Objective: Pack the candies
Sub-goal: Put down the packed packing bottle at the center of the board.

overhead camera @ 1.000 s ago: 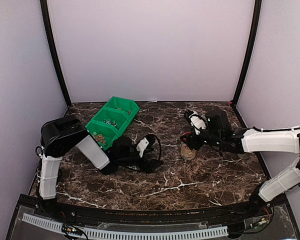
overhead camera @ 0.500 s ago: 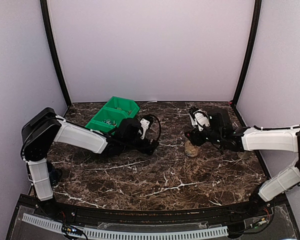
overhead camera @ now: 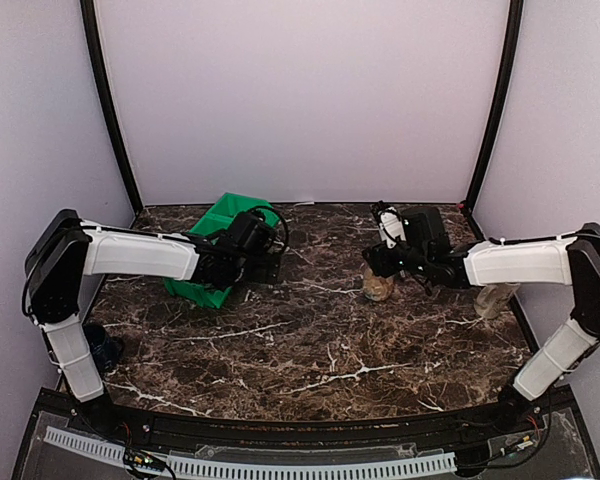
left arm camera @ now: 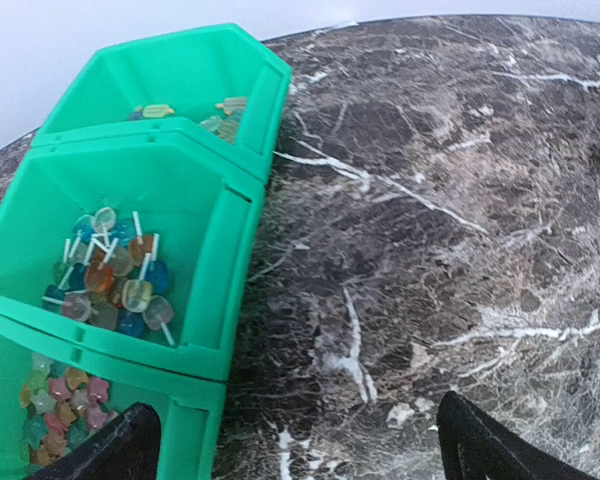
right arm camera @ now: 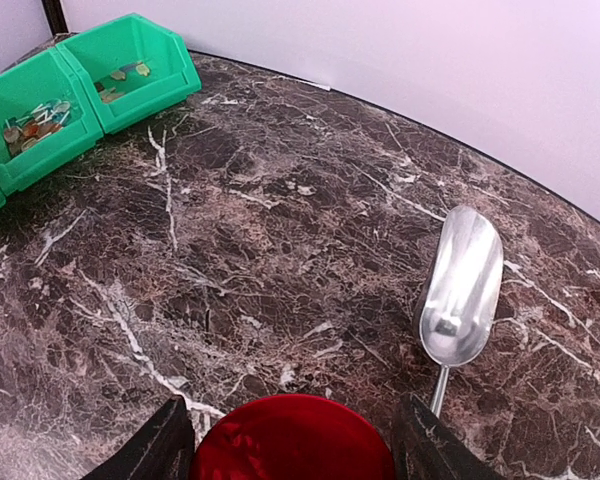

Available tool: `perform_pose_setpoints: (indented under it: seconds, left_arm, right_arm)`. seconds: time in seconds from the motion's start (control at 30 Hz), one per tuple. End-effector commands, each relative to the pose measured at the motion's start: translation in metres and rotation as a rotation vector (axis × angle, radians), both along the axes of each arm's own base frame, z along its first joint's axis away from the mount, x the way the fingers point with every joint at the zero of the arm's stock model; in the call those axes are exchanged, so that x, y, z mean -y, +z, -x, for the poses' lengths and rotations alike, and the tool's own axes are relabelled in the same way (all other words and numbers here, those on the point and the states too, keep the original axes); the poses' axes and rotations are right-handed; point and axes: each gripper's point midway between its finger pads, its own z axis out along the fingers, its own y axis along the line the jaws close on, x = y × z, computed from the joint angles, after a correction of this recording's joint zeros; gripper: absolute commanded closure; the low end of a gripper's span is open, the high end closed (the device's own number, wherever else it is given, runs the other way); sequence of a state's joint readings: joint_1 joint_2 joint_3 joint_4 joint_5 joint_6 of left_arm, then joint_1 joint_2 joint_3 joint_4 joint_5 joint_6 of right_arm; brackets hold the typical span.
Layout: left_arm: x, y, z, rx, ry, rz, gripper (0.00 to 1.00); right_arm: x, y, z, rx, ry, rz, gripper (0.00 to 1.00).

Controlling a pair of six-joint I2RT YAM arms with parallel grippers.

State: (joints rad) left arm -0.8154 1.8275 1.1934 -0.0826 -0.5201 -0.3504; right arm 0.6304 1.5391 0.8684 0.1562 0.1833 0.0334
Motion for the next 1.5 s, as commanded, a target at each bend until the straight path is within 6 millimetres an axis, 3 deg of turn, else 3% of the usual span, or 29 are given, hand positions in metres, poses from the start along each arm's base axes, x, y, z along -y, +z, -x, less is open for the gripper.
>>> perform_pose_setpoints:
  seconds: [0.0,0.23,0.53,0.93,1.1,1.2,1.37,1.4,1.43,1.47]
  left_arm:
    - [-0.03,0.024,0.003,0.042,0.126,0.004,0.01]
    - [-0.051,0.029,0.013,0.05,0.192,0.058,0.01]
    - [-0.074,0.037,0.027,0.069,0.245,0.074,0.01]
    - [-0.099,0.048,0.051,0.103,0.269,0.145,0.01]
    - [-0.11,0.049,0.059,0.111,0.274,0.142,0.01]
    - [-0.114,0.045,0.063,0.105,0.272,0.131,0.01]
    - [-0.114,0.036,0.067,0.093,0.245,0.124,0.01]
    - [-0.113,0.034,0.068,0.091,0.233,0.127,0.01]
    - [-0.112,0.033,0.069,0.09,0.224,0.129,0.01]
    - [-0.112,0.032,0.07,0.089,0.216,0.129,0.01]
  right_arm:
    - [0.001,0.018,-0.018,0.048,-0.055,-0.036,0.36]
    - [-0.006,0.024,-0.02,0.031,-0.063,-0.116,0.33]
    - [-0.039,0.027,-0.034,0.03,-0.026,-0.19,0.35]
    - [-0.114,0.035,-0.069,0.066,0.051,-0.161,0.34]
    - [-0.145,0.028,-0.081,0.058,0.084,-0.121,0.33]
    - [-0.153,0.022,-0.082,0.058,0.093,-0.102,0.31]
    - [-0.157,0.027,-0.08,0.061,0.11,-0.089,0.22]
    - [-0.158,0.029,-0.079,0.064,0.115,-0.081,0.16]
    - [-0.158,0.033,-0.077,0.07,0.117,-0.073,0.01]
    - [-0.157,0.035,-0.076,0.072,0.118,-0.064,0.02]
